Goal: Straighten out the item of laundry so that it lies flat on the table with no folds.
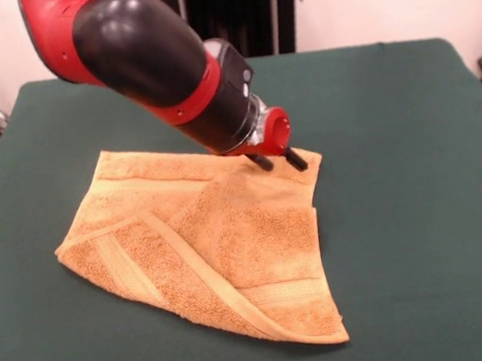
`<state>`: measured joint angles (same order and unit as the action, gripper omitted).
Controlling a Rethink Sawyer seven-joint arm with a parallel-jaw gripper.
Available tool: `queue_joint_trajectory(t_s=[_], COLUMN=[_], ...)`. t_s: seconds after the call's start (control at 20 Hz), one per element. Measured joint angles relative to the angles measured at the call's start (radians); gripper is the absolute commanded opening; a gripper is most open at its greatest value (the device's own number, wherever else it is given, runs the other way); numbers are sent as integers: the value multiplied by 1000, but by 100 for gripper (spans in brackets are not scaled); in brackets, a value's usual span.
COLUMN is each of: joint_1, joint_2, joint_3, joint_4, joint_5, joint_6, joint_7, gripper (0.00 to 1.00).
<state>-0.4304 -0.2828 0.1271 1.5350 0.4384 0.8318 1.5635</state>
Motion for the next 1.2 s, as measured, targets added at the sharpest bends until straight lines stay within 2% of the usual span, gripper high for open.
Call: queue_joint_trajectory(t_s=[0.35,0.8,1.2], joint_1=[-31,-168,-229], joint_2=[36,91,131], joint_3=[14,139,215], joint_4=[0,29,51], joint_5=[9,73,94], joint_6=[2,15,14], joint_7=[0,0,0], gripper=[100,100,100])
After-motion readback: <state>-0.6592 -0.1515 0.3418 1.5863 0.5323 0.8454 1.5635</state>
